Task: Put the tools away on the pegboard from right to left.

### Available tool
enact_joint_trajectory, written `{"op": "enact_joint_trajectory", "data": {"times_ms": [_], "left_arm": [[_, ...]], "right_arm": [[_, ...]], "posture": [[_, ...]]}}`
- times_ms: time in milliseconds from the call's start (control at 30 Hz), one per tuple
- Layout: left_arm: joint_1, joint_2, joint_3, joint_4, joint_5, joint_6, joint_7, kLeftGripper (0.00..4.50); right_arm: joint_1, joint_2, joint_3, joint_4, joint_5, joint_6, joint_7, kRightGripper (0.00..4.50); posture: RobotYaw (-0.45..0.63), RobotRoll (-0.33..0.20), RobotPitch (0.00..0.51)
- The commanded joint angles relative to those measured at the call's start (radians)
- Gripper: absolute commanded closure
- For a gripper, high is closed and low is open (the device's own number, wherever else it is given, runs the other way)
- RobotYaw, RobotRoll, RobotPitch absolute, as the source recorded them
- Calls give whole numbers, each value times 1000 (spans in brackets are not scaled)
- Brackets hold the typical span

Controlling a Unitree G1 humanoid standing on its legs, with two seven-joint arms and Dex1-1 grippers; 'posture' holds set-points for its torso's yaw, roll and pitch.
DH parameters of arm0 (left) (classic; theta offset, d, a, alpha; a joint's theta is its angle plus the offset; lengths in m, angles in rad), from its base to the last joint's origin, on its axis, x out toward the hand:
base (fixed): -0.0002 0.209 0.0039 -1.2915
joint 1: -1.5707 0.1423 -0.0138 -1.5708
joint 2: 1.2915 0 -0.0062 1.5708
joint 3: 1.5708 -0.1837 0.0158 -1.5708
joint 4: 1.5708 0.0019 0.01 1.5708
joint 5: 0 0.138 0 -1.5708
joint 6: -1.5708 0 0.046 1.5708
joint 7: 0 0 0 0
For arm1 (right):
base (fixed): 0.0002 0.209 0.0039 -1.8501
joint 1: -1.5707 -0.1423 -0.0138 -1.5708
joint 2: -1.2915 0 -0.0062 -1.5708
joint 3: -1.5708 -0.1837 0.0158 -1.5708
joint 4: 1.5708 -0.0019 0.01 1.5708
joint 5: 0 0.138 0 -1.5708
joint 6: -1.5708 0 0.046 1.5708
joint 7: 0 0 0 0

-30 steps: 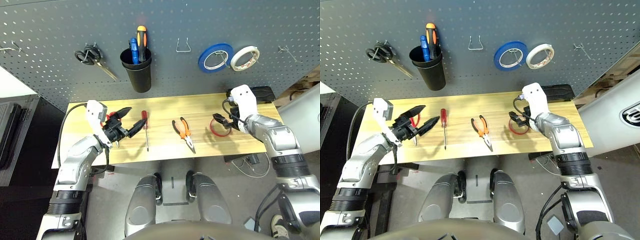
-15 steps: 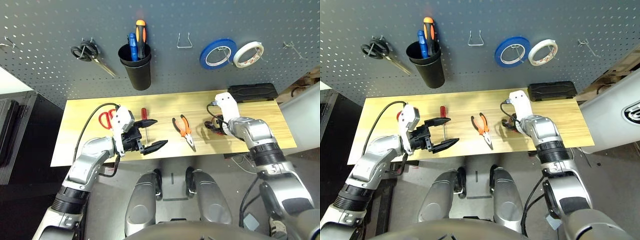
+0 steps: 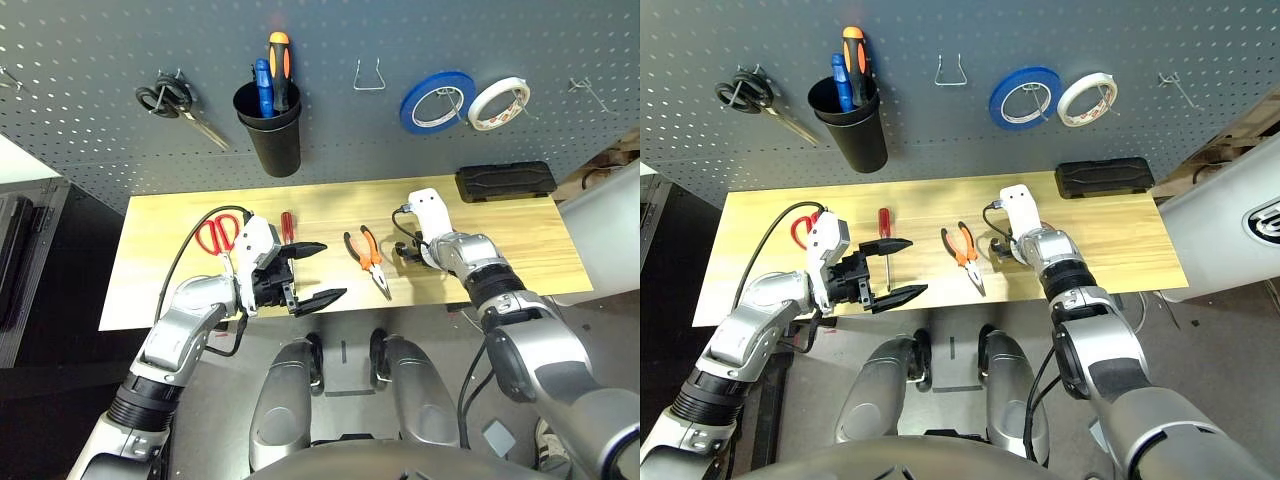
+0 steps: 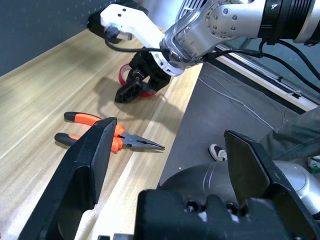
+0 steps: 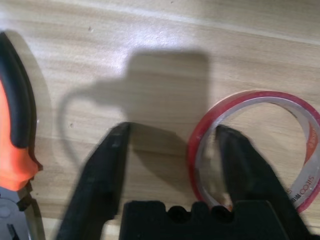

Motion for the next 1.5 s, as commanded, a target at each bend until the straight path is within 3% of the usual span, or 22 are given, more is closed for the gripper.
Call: {"op": "enact_joint_trajectory", "data": {"times_ms": [33, 233, 500, 633, 800, 1067, 1500], "left_arm": [[17, -4, -3, -28, -2, 14, 11, 0], [-6, -23, -8, -1, 9, 0, 20, 0], [-39, -42, -4, 52, 31, -44, 24, 0], [-55, -41, 13, 78, 36, -74, 23, 0], [-76, -32, 38, 112, 32, -96, 17, 0], [-79, -9, 67, 105, 24, -111, -2, 0], [-136, -63, 166, 36, -78, -121, 34, 0]], "right_arm": [[25, 21, -7, 35, 3, 11, 1, 2397], [57, -6, 7, -118, -5, 39, 15, 4470], [323, -113, -17, -822, 16, 272, 34, 4470], [426, -167, -38, -1069, 7, 320, 29, 4470], [504, -215, -49, -1238, -4, 308, 30, 4470], [562, -282, -119, -1264, -56, 97, -16, 4470], [558, -335, -270, -1173, -70, -238, -58, 4470]], "posture": [[-11, 0, 293], [-26, 0, 272], [-43, 0, 229], [-48, 0, 188], [-68, 0, 170], [-80, 0, 149], [-98, 0, 139]]}}
